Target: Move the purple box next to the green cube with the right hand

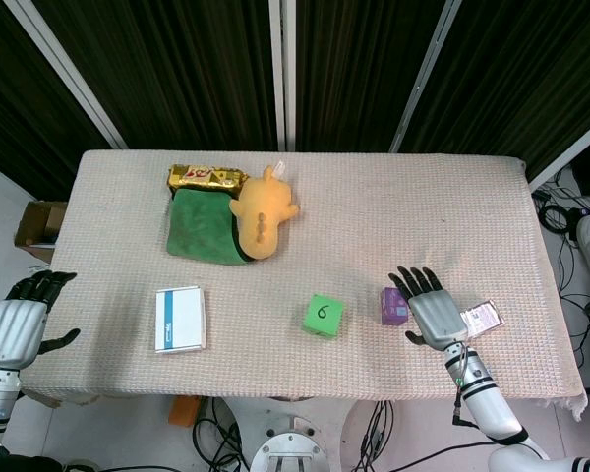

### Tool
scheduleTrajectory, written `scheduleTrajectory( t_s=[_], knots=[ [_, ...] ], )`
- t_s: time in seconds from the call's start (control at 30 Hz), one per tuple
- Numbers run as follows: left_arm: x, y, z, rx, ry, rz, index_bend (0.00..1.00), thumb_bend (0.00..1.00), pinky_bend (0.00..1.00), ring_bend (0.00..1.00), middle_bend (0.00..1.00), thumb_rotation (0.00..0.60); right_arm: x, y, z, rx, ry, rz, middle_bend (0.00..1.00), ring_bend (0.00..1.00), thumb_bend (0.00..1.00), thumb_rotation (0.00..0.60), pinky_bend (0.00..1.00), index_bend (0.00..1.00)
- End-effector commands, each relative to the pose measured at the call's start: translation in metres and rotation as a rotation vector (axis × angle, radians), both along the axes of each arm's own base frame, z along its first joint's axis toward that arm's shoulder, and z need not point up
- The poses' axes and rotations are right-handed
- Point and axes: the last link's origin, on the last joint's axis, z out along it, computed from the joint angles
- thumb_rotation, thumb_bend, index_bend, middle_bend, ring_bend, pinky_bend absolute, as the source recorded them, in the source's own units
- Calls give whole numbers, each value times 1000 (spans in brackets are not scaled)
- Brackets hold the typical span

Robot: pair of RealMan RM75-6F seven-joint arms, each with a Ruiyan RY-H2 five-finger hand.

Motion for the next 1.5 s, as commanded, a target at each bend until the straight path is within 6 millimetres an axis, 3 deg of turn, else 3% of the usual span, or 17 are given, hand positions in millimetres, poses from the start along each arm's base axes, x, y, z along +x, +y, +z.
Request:
scheduleTrajectory(
  t_s=[0.03, 0.6, 1.17, 1.3, 1.5],
  knots=[
    [-2, 0, 1, 5, -1, 5, 185, 0, 239, 153, 210, 600, 0, -1, -2, -2, 2, -2, 0, 0, 59, 600, 0, 0],
    [-6, 3, 2, -4, 0, 20, 186, 0, 238, 153, 210, 600, 15, -10, -23, -15, -25, -15, 4, 0, 63, 600, 0, 0],
    [-12, -1, 4, -2, -4, 33, 187, 0, 238, 153, 210, 600, 16, -12, -35, -83, 9, -18, 320, 0, 155, 600, 0, 0],
    [-12, -2, 3, -4, -2, 33, 187, 0, 238, 153, 210, 600, 17, -11, -33, -117, 28, 9, 465, 20, 213, 600, 0, 0],
    [-12, -1, 1, -9, -1, 35, 187, 0, 238, 153, 210, 600, 29, -17, -32, -136, -131, 63, 527, 71, 237, 600, 0, 0]
  ],
)
